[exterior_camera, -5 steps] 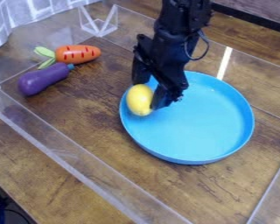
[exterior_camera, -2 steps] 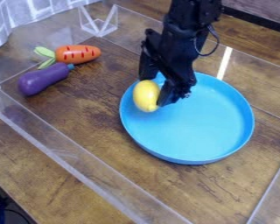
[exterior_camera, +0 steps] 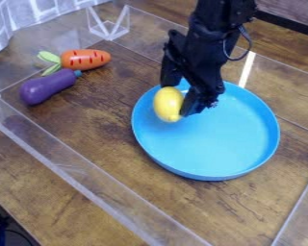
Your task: Put the lemon on the blue tray
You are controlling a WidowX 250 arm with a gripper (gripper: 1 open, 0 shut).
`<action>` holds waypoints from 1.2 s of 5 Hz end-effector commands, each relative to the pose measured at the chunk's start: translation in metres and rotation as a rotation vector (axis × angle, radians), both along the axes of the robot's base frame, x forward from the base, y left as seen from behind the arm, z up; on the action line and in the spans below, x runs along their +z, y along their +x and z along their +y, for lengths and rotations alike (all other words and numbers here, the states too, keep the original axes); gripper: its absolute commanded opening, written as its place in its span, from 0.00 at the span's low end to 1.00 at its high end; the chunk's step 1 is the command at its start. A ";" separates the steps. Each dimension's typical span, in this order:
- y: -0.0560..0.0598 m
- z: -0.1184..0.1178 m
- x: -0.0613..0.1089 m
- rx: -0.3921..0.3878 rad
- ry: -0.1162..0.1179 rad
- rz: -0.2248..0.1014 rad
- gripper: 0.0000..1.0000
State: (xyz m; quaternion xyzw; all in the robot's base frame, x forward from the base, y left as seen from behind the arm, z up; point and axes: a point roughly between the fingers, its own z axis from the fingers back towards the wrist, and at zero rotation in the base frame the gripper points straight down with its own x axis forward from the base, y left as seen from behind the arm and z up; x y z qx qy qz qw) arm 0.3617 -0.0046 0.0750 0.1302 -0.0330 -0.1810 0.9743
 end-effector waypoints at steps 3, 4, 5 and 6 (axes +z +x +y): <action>0.016 -0.036 0.036 -0.075 -0.010 -0.112 0.00; 0.016 -0.046 0.036 -0.102 -0.009 -0.116 0.00; 0.016 -0.053 0.033 -0.115 -0.009 -0.114 0.00; 0.015 -0.057 0.029 -0.121 -0.012 -0.113 0.00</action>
